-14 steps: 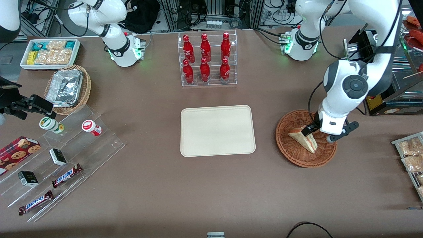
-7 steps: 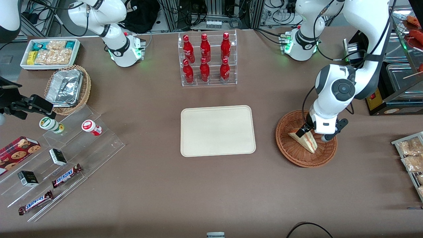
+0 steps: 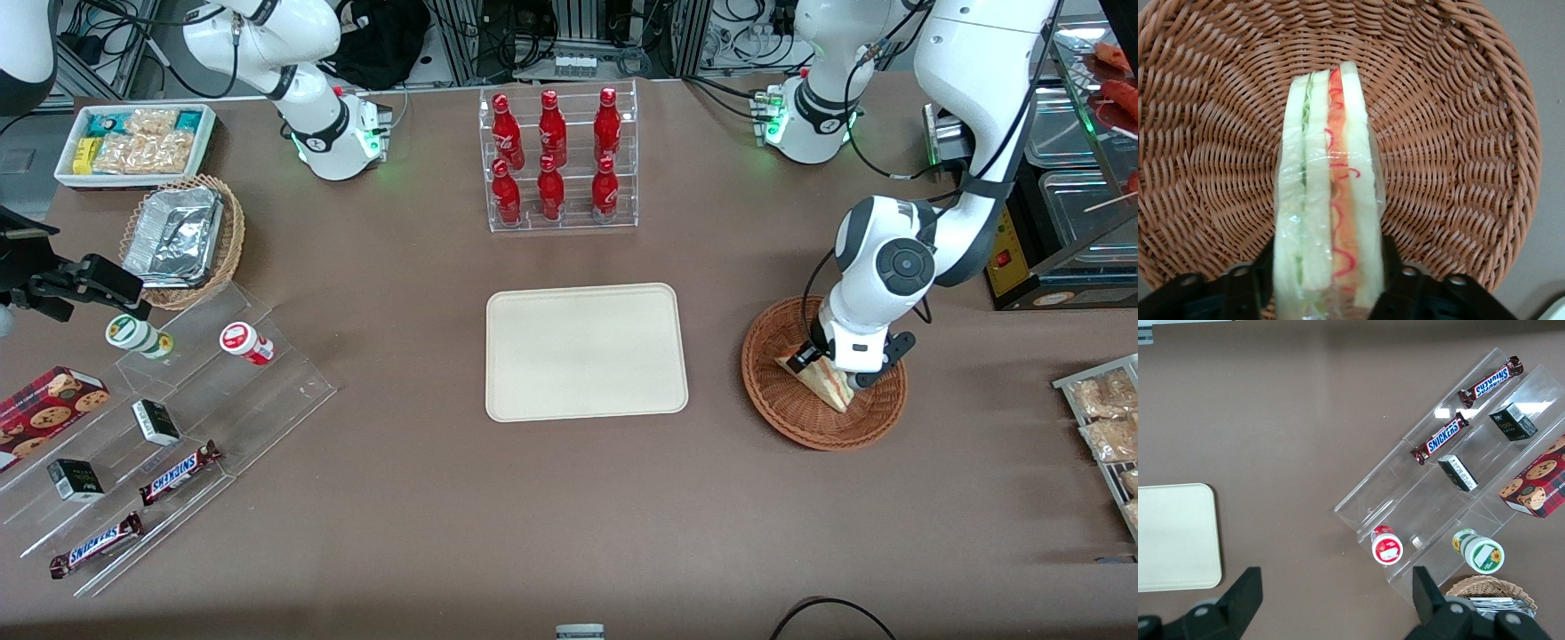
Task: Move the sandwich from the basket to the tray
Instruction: 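Lower the left gripper and close it on the wrapped sandwich, then lift the sandwich and carry it over the cream tray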
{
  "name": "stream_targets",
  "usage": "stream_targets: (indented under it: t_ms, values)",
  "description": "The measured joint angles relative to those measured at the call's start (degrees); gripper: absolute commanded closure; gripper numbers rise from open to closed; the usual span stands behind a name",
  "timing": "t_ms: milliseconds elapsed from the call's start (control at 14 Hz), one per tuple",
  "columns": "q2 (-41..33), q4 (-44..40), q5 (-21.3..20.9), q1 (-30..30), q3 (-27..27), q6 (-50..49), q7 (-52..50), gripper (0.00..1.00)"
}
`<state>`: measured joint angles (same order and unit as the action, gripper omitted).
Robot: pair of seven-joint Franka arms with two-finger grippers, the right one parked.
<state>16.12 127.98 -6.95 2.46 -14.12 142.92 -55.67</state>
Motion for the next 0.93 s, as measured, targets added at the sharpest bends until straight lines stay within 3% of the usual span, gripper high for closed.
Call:
stream_targets:
  t_ms: [286,571,714,929]
  values:
    - [-0.74,-2.72,-0.06,0.08,0.08,-2.61,0.09,0.91]
    - [-2.94,-18.22,-0.12,-0.37,-0.25,-26.94,0.54,0.91]
    - [-3.26,-25.01,-0.11,-3.19,-0.56,-33.15,0.93,0.91]
    - [-1.59,-27.62,-0.06,-12.52,-0.88,-33.78,0.69,0.90]
